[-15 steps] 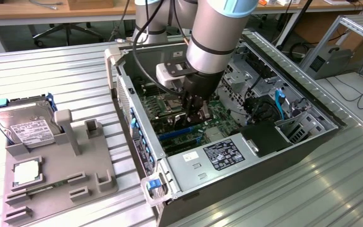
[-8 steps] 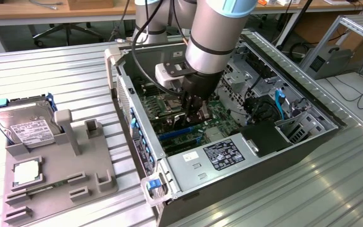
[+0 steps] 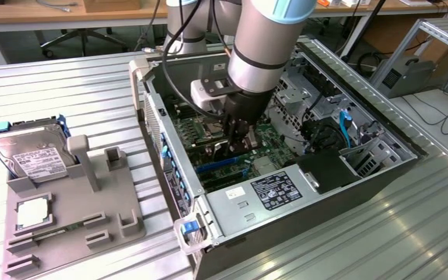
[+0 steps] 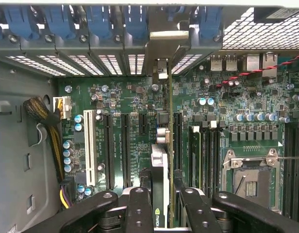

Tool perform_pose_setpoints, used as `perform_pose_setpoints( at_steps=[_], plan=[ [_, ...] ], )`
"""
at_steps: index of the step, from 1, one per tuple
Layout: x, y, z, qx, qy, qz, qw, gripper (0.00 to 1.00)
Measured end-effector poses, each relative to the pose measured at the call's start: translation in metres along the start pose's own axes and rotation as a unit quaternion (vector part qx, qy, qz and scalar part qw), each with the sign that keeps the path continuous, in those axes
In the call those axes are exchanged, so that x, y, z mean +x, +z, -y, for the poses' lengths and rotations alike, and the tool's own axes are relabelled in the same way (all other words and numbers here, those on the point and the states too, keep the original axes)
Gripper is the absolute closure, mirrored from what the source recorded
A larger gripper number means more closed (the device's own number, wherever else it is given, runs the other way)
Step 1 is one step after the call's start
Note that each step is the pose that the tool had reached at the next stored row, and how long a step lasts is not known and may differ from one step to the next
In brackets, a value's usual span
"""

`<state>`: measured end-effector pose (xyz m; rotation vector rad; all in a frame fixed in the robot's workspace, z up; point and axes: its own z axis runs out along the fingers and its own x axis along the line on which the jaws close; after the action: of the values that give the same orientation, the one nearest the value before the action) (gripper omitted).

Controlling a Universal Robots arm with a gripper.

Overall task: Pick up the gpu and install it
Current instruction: 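Insert the gpu into the slot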

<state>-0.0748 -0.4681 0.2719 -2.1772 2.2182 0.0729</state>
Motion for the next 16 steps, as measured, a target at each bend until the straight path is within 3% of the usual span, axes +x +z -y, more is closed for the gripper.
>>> perform_pose_setpoints(
  at_steps=[16],
  plan=[
    [0.0003, 0.0041, -0.0008, 0.0000, 0.000, -0.0007, 1.0000, 0.73]
  ],
)
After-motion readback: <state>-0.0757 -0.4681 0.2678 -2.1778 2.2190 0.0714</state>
